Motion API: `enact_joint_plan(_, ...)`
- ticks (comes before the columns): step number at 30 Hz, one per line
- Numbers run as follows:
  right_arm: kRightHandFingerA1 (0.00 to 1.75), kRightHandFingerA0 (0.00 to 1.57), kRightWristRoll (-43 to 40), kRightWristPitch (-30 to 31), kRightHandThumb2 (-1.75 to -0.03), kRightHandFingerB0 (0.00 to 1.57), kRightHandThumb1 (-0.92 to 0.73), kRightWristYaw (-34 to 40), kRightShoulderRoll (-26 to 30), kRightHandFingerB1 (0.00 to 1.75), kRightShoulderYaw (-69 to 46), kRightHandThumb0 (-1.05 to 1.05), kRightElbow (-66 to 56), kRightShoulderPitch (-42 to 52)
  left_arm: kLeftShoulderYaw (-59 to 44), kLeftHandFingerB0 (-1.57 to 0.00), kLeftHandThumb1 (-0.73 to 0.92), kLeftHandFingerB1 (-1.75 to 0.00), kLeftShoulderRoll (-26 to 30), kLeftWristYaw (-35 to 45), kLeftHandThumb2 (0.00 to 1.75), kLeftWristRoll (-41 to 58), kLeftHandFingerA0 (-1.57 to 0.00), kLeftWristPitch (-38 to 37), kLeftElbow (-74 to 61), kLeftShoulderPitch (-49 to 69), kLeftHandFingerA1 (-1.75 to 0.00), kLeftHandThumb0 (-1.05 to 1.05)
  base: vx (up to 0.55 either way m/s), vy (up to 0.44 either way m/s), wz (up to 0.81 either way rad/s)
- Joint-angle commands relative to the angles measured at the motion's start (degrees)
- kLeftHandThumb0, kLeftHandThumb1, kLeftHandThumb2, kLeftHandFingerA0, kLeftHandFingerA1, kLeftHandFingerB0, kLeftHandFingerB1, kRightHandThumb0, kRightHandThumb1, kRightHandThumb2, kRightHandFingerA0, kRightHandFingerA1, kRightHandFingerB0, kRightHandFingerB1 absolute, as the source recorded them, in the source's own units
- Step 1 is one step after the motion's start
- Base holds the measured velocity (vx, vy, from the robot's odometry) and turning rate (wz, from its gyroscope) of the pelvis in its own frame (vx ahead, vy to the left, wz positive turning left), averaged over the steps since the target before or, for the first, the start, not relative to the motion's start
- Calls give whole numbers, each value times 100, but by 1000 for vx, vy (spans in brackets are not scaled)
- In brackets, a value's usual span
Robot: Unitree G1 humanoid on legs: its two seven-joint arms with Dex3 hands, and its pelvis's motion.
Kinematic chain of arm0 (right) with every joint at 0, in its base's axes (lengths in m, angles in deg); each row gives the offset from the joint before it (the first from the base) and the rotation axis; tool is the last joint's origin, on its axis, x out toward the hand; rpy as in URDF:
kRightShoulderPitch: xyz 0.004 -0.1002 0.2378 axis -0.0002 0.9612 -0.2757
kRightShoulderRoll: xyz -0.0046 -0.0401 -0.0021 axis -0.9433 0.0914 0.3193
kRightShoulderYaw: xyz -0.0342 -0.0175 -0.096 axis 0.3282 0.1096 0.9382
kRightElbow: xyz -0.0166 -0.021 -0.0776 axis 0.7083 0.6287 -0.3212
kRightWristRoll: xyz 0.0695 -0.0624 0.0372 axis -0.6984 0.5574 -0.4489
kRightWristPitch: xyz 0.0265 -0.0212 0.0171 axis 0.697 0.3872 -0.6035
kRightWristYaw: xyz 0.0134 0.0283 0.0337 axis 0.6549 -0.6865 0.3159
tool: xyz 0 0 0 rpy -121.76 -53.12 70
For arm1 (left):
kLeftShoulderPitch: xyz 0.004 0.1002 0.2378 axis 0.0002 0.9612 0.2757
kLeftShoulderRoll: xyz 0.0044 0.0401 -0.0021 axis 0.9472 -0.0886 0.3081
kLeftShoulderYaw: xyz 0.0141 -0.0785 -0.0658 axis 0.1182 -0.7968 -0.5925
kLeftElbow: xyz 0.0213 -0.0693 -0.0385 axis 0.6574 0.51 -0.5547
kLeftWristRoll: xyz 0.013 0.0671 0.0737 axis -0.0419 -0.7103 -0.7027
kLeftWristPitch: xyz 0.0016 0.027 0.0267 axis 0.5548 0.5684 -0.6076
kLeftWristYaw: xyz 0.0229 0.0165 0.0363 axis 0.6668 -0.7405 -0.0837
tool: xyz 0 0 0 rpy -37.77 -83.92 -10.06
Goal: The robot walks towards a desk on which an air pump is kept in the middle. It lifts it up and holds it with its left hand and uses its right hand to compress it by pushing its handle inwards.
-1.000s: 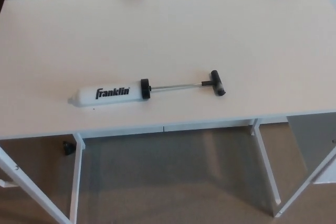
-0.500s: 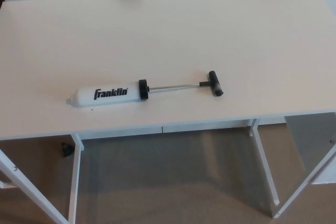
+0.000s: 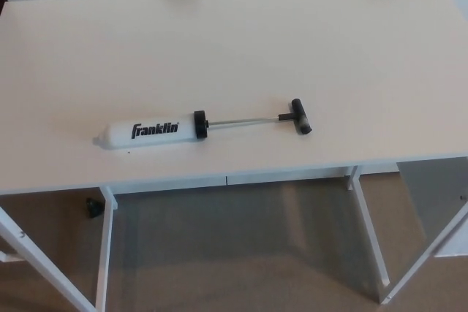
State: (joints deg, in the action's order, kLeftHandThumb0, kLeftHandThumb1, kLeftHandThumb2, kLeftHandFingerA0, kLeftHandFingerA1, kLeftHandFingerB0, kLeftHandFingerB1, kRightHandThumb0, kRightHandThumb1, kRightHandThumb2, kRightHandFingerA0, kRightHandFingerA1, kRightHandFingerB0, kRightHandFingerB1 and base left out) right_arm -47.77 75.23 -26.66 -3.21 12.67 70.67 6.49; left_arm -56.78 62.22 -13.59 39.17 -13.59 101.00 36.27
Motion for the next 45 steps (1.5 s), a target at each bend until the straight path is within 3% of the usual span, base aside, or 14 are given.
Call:
enact_joint_plan(1,52,76,-62,7,-55,57,-50,55,26,42,-7,-15,-210,-26,-43,-38,68,-39,21,-11,63,166,-46,236,-280,124,-50,13,0,0,0)
enact_joint_plan(26,52,80,89,-10,-54,55,-49,170,177,42,107,-19,-211,-188,-15,-34,68,-37,82,210,60,144,-45,98,8,-82,-49,8,12,-53,4)
enact_joint_plan(27,53,84,77,-6,-54,56,-47,172,183,41,100,-20,-189,-197,-15,-22,47,-53,86,240,95,159,-32,109,10,-91,-60,7,60,-406,9)
enact_joint_plan(29,53,84,53,6,-54,56,-47,169,194,41,93,-20,-158,-207,-15,-22,47,-53,87,275,95,179,-32,125,0,-92,-60,7,67,-354,3)
enact_joint_plan(30,53,83,28,-5,-54,57,-48,173,197,42,74,-19,-106,-227,-11,-33,68,-38,60,256,61,210,-41,184,-132,-52,-49,8,119,-286,-1)
enact_joint_plan(31,53,83,22,-9,-54,57,-48,175,198,42,70,-19,-92,-233,-11,-33,68,-38,52,250,61,216,-41,201,-169,-41,-49,8,101,-205,-1)
enact_joint_plan(32,53,80,30,-9,-54,53,-47,161,189,41,87,-19,-144,-200,-19,-27,70,-40,69,362,71,260,-33,208,-109,-66,-53,9,106,-158,0)
enact_joint_plan(35,51,80,92,4,-54,54,-47,213,168,41,139,-20,-268,-144,-5,-28,66,-40,94,477,70,269,-34,187,-37,-112,-52,7,112,-119,-3)
enact_joint_plan(36,52,81,104,-10,-54,54,-46,224,174,41,144,-21,-251,-162,-9,-20,49,-53,87,414,99,260,-26,201,-53,-131,-59,8,0,0,0)
enact_joint_plan(38,52,81,111,-20,-54,54,-46,227,178,41,147,-21,-239,-174,-14,-20,49,-53,84,372,99,256,-26,213,-59,-146,-59,8,18,66,-1)
enact_joint_plan(39,53,82,113,-33,-54,55,-47,231,184,42,146,-20,-206,-201,-24,-28,68,-40,76,318,69,266,-34,245,-82,-165,-51,9,35,132,-3)
enact_joint_plan(40,53,82,116,-40,-54,55,-47,236,187,42,145,-20,-185,-218,-30,-28,68,-40,72,283,69,274,-34,266,-99,-176,-51,9,40,151,-8)
enact_joint_plan(41,52,80,90,-32,-54,55,-48,214,186,42,134,-19,-181,-223,-9,-19,51,-52,72,234,99,244,-27,283,-164,-157,-58,9,76,185,45)
enact_joint_plan(45,57,73,71,-21,-62,50,-43,149,163,47,148,-28,-279,-171,27,-18,50,-52,91,191,99,195,-24,271,-230,-131,-57,9,5,245,15)
